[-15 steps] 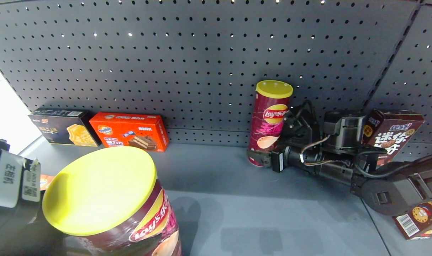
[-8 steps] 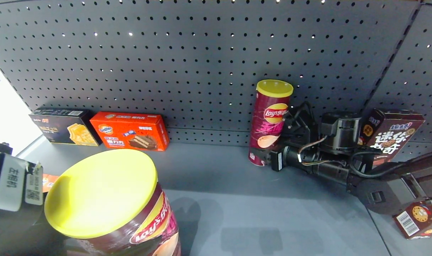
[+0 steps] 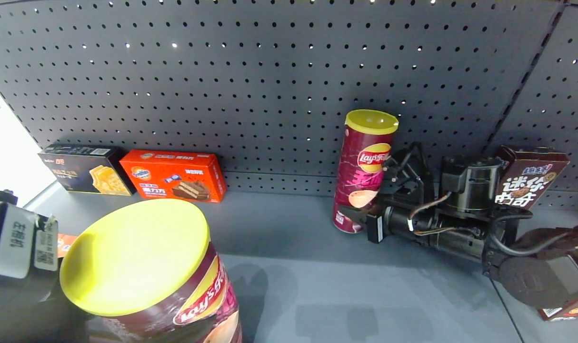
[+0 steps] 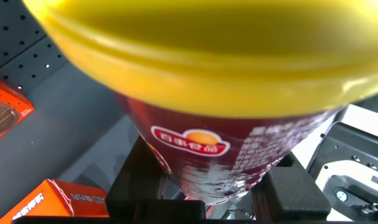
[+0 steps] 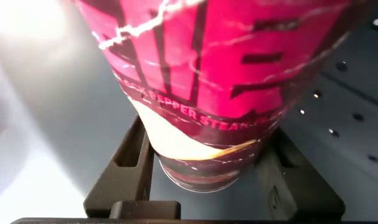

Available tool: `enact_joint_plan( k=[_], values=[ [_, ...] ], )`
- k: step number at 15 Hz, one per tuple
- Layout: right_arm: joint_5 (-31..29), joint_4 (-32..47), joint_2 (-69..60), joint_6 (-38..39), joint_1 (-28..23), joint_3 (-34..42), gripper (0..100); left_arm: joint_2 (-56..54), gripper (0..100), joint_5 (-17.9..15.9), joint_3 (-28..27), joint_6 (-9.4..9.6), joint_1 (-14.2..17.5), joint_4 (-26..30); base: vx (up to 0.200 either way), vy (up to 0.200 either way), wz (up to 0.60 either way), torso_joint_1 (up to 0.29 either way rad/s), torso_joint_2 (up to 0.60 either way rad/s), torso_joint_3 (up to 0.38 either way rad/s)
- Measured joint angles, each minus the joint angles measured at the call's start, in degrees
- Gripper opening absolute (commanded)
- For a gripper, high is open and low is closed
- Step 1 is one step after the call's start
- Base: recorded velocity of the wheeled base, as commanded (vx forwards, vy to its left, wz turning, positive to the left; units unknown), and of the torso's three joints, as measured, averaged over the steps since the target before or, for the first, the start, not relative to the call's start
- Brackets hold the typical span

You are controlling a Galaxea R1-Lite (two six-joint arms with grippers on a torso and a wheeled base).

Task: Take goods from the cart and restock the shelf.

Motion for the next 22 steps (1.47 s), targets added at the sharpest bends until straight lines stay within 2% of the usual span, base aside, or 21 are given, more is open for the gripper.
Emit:
enact_joint_plan(
  k=[6, 10, 16, 22],
  values=[
    [-0.9, 0.2, -7.7, 0.0, 2.0, 7.3, 0, 0.0, 0, 0.2, 0.0, 0.02, 0.0, 0.0, 0.0, 0.0, 0.0, 0.0, 0.0, 0.0],
    [-8.2, 0.2, -12.1, 0.1, 8.2, 10.0, 0, 0.0, 0, 1.0, 0.1, 0.02, 0.0, 0.2, 0.0, 0.0, 0.0, 0.0, 0.0, 0.0],
    [-15.2, -0.2, -13.5, 3.4, 17.6, 13.2, 0, -0.1, 0, 2.3, 0.0, 0.05, 0.0, 0.4, 0.0, 0.0, 0.0, 0.0, 0.0, 0.0],
    [-18.6, -9.6, -12.3, 3.7, 20.0, 18.3, 0, 0.0, 0, 3.1, 0.1, 0.02, 0.1, 0.3, 0.0, 0.0, 0.0, 0.0, 0.0, 0.0]
  ],
)
